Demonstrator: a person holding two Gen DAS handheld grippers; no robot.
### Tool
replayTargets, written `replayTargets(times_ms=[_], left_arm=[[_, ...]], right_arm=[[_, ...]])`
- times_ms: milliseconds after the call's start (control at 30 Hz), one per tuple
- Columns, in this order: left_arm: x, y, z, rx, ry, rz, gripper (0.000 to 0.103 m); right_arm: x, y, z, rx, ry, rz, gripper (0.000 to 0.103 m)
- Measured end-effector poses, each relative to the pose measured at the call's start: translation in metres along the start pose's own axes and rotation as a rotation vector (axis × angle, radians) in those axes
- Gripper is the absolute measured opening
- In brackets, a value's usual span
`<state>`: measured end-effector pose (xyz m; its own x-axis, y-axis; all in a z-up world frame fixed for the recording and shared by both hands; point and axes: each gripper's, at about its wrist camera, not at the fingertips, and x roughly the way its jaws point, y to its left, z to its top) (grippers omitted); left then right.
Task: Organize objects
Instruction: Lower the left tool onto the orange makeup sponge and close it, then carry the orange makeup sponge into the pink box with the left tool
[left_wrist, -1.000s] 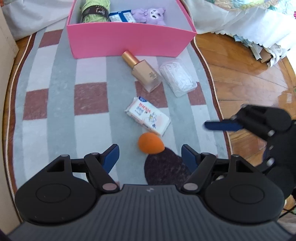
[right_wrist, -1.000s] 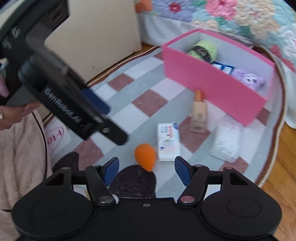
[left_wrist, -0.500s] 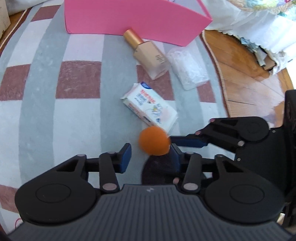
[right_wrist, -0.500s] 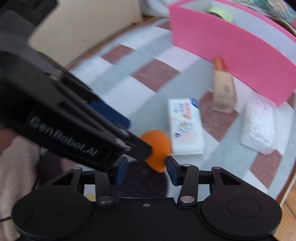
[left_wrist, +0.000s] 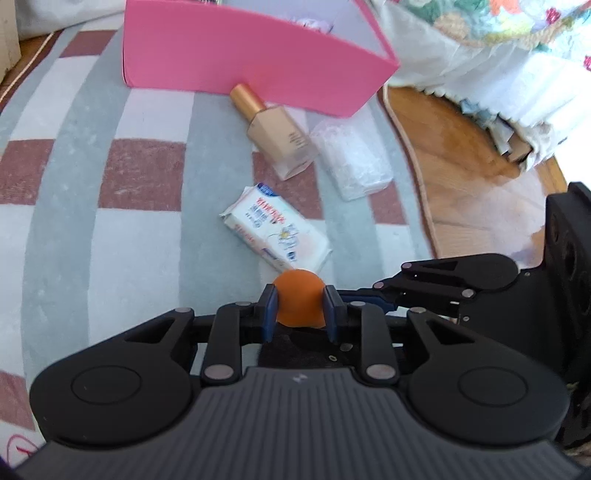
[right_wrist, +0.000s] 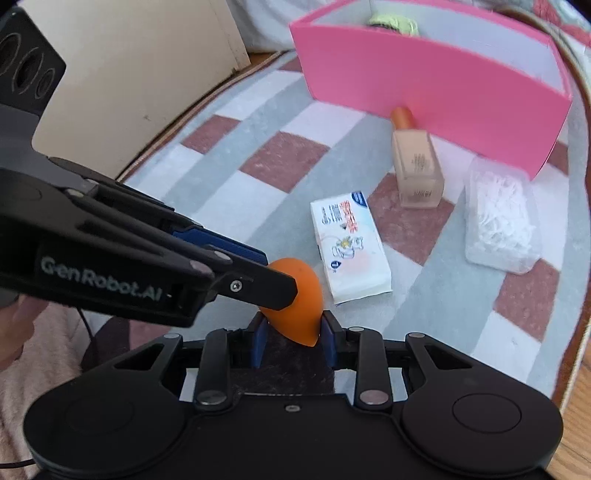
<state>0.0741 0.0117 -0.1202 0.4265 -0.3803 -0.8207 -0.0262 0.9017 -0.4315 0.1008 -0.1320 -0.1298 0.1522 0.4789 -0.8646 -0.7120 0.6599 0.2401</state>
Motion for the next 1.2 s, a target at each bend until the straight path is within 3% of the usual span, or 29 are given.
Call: replayTargets(times_ms=[133,233,433,800,967,1200], left_arm=[[-0.028,-0.014,0.009,0.056,-0.068,0.011,0.025],[-0.048,-0.024,0.016,0.072,-0.081,-0.018,0.025],[-0.081,-0.049,0.023,0.123,-0.130,0.008,0.025],[-0.124,-0.073,0.040,0.093,-0.269,0.083,0.025],[-0.135,-0.073,0.056,0.089,-0.311,0.079,0.025],[-0.147,-0.052,0.110,0.028,-0.361,0.058,0.025]], right_arm=[[-0.028,0.006,0.005,-0.045,-0.059,0.001,0.035],[-0.049,0.011,0.011,-0.086,-0.108,-0.011,0.035],[-0.084,0.021,0.027,-0.155,-0.169,-0.045,0.035],[-0.126,0.025,0.054,-0.193,-0.291,-0.067,0.035],[-0.137,0.022,0.074,-0.212,-0.322,-0.086,0.035],[-0.139,0.026,0.136,-0.345,-0.297,-0.169,0.035]])
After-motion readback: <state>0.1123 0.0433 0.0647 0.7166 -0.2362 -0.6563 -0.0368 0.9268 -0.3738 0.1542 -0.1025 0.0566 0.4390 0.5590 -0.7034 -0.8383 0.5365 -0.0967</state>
